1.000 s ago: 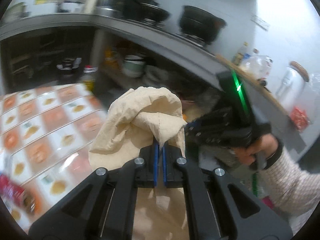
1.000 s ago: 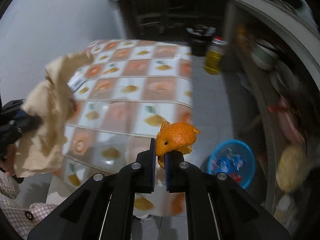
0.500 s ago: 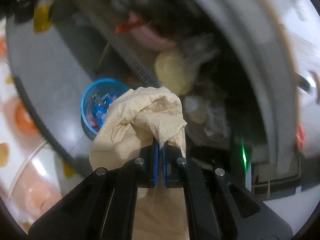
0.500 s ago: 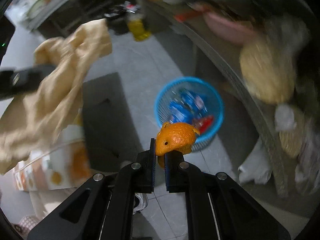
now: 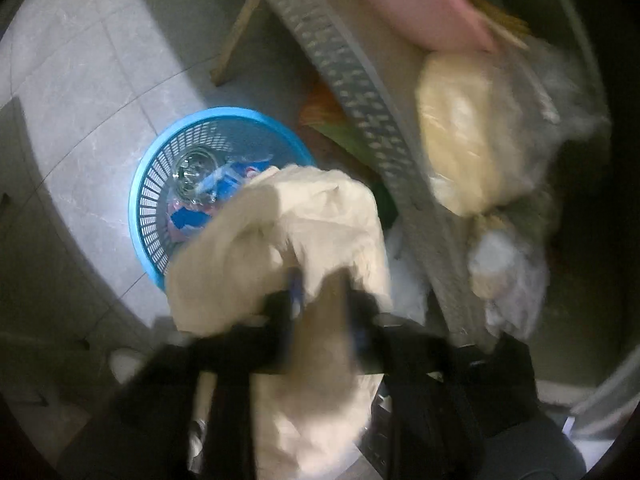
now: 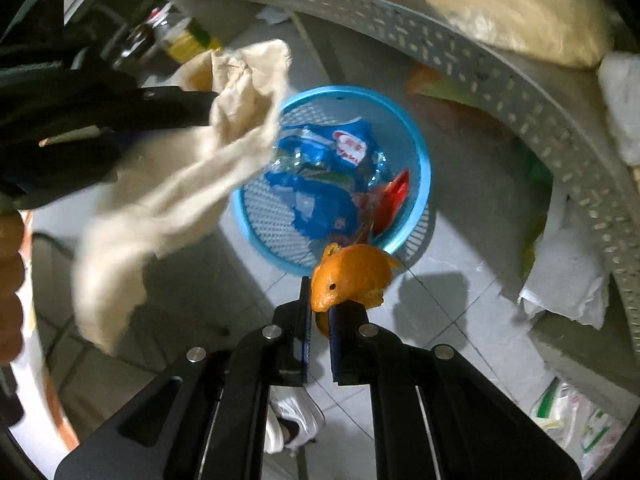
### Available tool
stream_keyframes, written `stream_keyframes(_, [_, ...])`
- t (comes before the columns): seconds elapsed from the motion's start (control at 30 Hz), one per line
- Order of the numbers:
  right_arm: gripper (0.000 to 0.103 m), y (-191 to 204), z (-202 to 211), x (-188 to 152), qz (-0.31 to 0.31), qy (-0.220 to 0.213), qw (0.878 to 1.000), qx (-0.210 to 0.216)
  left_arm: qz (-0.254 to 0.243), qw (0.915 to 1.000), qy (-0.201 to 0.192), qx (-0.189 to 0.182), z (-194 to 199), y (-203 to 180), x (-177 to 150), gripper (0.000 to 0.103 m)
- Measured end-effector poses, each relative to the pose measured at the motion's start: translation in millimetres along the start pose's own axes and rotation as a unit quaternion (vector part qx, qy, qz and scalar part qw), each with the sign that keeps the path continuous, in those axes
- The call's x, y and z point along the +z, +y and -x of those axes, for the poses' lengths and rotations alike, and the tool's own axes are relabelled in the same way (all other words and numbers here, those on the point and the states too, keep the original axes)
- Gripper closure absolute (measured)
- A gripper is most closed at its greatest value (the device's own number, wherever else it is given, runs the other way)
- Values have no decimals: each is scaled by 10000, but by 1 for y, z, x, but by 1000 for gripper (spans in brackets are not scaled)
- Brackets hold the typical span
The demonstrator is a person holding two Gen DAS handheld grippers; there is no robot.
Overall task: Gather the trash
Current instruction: 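Carry the tan cloth and orange peel to the blue wastebasket with both tools, then open both tools to drop the cloth and peel into the wastebasket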
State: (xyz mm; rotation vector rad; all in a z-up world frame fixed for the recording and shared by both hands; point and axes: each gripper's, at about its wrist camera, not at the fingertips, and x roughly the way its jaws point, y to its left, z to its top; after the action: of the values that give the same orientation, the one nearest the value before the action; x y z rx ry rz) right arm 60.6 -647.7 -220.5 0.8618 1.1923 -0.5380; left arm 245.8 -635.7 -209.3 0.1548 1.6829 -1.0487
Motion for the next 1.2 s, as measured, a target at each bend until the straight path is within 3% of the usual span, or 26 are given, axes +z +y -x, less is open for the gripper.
stream_keyframes(0.07, [95,-5,-12,7,-60,-10,10000,-18,230,9996,-34,138,-2,11,6,39])
stream_keyframes(0.27, [95,-11,-41,21,-211,97,9997,111,419,9984,-292,253,25,22,8,36])
stream_keyframes(0.5, [95,13,-63,49,-52,22,9988,483,-150,9965,-773,265,117,15,-13,34])
stream_keyframes(0.7, [95,17,-126,66,5,411,9988,273,-461,9882,-1438,267,226,29,-66,31])
stream_keyframes(0.93, [91,-11,-196,72,-123,1201,9913,-518,-506,9735,-2194,391,322,72,-163,26])
stream_keyframes(1.0, [65,-14,-196,70,-168,1389,9886,-560,-433,9676,-2422,561,342,87,-194,25])
stream_keyframes(1.1, [40,-9,-171,70,-135,1263,9909,-441,-206,9602,-2700,680,362,108,-229,24])
stream_keyframes(1.2, [34,-6,-142,69,-112,1067,9934,-411,63,9489,-3059,770,384,128,-264,23])
